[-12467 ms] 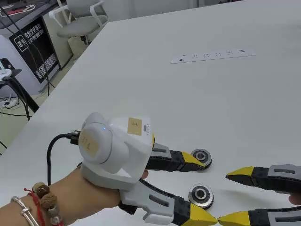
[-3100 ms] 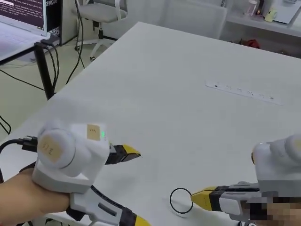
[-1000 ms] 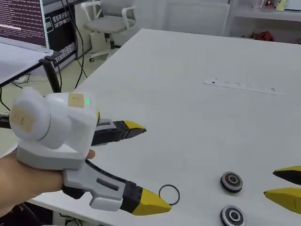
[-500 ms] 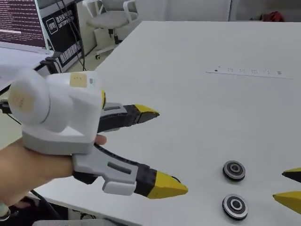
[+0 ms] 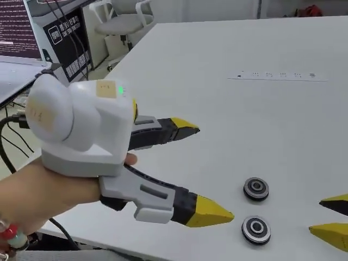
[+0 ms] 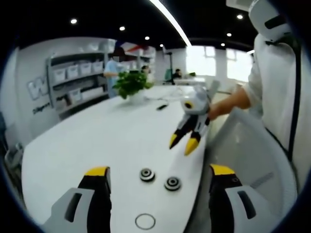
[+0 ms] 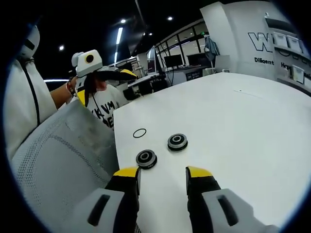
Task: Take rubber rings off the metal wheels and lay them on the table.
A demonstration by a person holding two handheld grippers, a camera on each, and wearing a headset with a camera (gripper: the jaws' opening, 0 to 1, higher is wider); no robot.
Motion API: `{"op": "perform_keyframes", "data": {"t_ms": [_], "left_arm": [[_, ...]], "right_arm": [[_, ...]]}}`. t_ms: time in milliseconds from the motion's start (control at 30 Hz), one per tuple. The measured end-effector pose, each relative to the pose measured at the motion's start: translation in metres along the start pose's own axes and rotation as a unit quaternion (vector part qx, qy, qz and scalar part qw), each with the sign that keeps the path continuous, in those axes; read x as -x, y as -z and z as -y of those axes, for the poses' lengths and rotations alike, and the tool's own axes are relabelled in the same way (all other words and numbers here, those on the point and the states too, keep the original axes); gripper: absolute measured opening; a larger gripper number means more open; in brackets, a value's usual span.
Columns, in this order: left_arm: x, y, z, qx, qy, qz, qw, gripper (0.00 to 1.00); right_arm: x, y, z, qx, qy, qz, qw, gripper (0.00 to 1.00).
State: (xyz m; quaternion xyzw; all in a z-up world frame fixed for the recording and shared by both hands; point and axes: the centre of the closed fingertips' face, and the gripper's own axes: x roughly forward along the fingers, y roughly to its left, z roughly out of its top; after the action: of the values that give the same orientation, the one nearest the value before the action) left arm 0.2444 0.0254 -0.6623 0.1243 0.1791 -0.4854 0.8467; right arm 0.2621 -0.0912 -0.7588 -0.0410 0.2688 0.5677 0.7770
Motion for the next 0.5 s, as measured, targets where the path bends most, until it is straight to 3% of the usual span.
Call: {"op": "perform_keyframes", "data": {"t_ms": [167, 500], "left_arm": [[-0.015, 0.001, 0.007, -0.011, 0.018, -0.010, 0.9997, 0.82], [-0.048, 0.011, 0.023, -0.033, 0.061, -0.039, 0.9968, 0.73]], "right_arm": [[0.001, 0.006, -0.001, -0.006, -0.001, 0.011, 0.9999, 0.33], [-0.012, 0.012, -0.009, -0.006, -0.022, 0.020, 0.9995, 0.32]]}}
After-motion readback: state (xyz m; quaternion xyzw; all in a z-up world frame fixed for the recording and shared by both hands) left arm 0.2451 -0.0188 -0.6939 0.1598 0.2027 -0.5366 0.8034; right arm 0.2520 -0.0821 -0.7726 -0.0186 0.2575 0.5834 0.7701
